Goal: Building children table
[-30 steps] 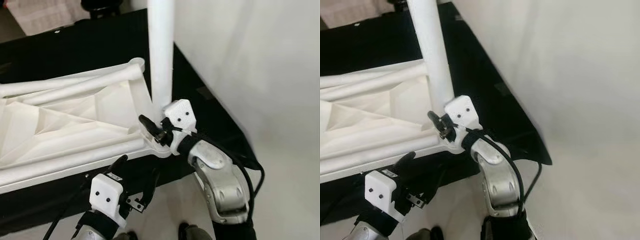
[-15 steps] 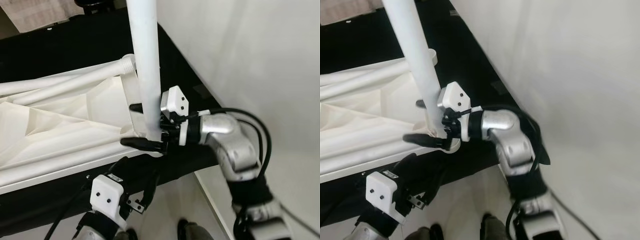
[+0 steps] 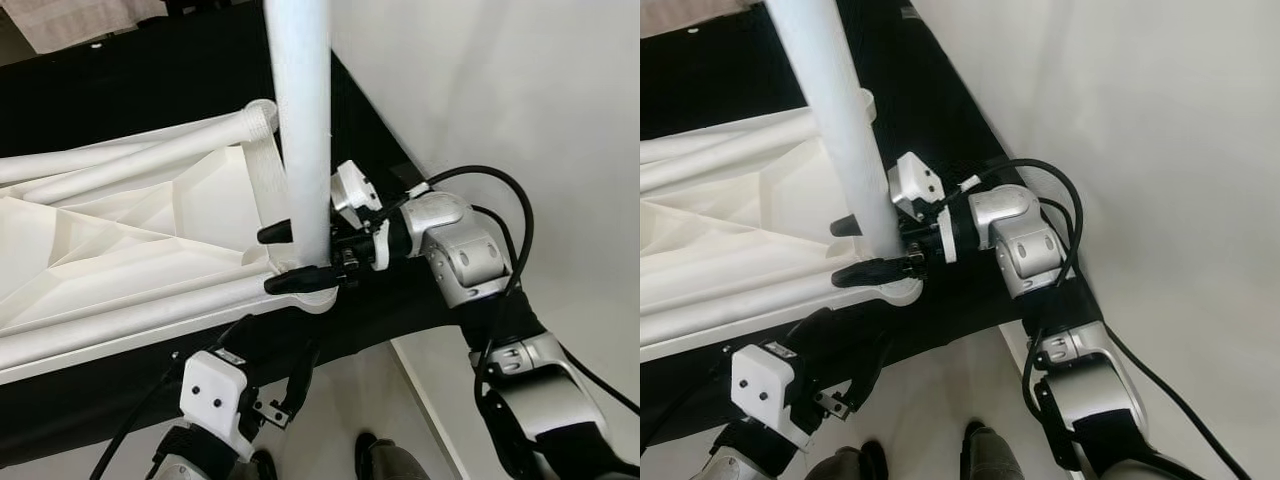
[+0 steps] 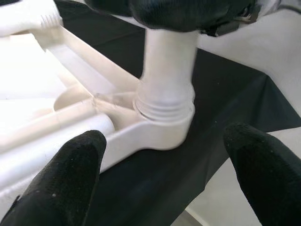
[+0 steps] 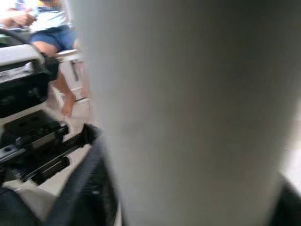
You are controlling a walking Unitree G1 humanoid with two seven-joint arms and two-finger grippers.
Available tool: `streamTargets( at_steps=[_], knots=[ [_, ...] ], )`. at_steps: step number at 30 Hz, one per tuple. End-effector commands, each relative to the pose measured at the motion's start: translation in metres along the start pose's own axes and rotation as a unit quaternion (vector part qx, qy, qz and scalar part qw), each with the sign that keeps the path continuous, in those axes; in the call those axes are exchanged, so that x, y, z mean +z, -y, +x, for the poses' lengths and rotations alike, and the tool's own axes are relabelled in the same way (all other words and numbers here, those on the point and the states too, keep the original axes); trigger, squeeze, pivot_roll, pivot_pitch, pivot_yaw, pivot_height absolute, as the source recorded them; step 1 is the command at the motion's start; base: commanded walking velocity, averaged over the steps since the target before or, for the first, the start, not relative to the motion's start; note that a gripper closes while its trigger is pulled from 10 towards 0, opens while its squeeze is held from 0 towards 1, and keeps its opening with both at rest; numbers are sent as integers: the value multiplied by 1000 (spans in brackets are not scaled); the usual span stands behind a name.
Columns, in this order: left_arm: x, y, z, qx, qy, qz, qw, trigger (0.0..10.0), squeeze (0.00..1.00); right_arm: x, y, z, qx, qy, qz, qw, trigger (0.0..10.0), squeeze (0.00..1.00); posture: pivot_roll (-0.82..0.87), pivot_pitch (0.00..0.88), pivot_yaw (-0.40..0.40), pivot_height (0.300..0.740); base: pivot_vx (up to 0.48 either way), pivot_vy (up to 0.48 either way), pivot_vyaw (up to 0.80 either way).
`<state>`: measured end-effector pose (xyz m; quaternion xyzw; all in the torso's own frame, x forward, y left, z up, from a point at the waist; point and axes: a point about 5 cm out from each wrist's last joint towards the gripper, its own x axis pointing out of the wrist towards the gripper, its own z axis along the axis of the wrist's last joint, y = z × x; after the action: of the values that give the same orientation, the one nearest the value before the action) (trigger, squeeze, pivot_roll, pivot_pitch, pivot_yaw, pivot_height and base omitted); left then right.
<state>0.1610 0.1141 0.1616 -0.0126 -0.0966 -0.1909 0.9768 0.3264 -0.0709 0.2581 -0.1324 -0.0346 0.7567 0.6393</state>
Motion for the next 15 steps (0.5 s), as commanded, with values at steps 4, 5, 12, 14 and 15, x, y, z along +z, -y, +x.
streamTargets(
  at_steps=[4, 5, 12, 14, 15],
  knots=[
    [1, 1, -4, 1, -7, -2, 1000, 10000, 0, -13, -5, -17, -65, 4, -2, 998, 0, 0, 15, 312, 24, 740, 0, 0, 0],
    [1, 1, -4, 1, -7, -2, 1000, 10000, 0, -16, -4, -21, -97, 0, -5, 995, 0, 0, 15, 312, 24, 740, 0, 0, 0],
    [2, -1, -5, 0, -8, -1, 1000, 10000, 0, -62, -17, -28, -500, -105, 100, 854, 0, 0, 3, 325, 21, 740, 0, 0, 0],
    [2, -2, -4, -2, -8, -1, 1000, 10000, 0, -73, -35, -22, -556, -127, 127, 812, 0, 0, 10, 323, 39, 740, 0, 0, 0],
    [1, -3, -4, -4, -9, 0, 1000, 10000, 0, -78, -45, -11, -574, -130, 150, 795, 0, 0, -1, 311, 47, 740, 0, 0, 0]
  ],
)
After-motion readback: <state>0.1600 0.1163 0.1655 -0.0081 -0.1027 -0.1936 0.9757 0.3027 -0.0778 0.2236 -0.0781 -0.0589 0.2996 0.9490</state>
